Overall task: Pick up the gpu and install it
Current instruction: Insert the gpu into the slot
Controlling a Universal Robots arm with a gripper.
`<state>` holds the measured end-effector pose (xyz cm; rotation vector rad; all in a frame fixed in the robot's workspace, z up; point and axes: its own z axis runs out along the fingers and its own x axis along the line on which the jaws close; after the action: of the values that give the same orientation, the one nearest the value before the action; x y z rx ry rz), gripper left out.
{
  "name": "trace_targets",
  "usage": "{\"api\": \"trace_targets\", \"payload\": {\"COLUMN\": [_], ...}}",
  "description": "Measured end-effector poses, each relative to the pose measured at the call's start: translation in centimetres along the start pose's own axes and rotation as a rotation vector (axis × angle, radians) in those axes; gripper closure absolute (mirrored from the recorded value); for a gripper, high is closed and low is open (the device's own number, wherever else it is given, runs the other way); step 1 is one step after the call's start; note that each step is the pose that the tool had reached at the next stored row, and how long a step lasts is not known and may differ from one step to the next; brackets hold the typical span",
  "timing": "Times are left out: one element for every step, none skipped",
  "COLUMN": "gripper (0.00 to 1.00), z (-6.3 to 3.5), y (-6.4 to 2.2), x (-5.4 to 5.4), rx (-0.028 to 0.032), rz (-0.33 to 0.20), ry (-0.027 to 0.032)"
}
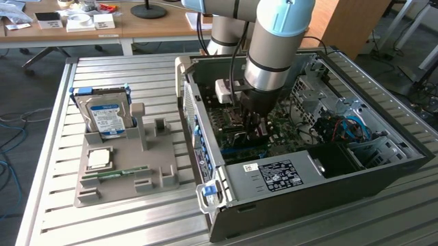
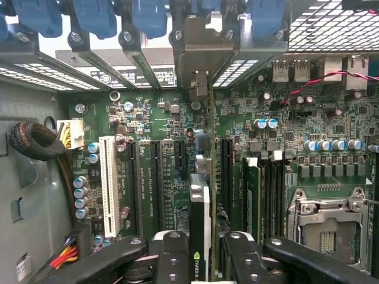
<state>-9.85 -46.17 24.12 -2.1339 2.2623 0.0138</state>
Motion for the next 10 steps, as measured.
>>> {"api": "trace_targets", "payload": {"gripper": [0.73,0.73,0.73,0.73,0.73,0.73,0.73,0.73,0.73,0.73], "z": [0.04,0.12,0.15,0.15,0.15,0.15,0.15,0.15,0.15,0.15], "y": [0.01,0.03,0.05,0.06,0.07,0.07,0.08,0.08,0.08,0.08], "x": [0.00,0.00,0.00,0.00,0.01,0.01,0.01,0.01,0.01,0.01], "rx": [0.0001,0.0006,0.0007,0.0006,0.0006,0.0005,0.0006,0.0006,0.0005,0.0005], "rz": [0.000,0.000,0.000,0.000,0.000,0.000,0.000,0.000,0.000,0.000], "ry": [-0.0002,-0.0009,-0.0007,-0.0004,-0.0002,-0.0001,-0.0001,-0.0001,-0.0001,-0.0002]}}
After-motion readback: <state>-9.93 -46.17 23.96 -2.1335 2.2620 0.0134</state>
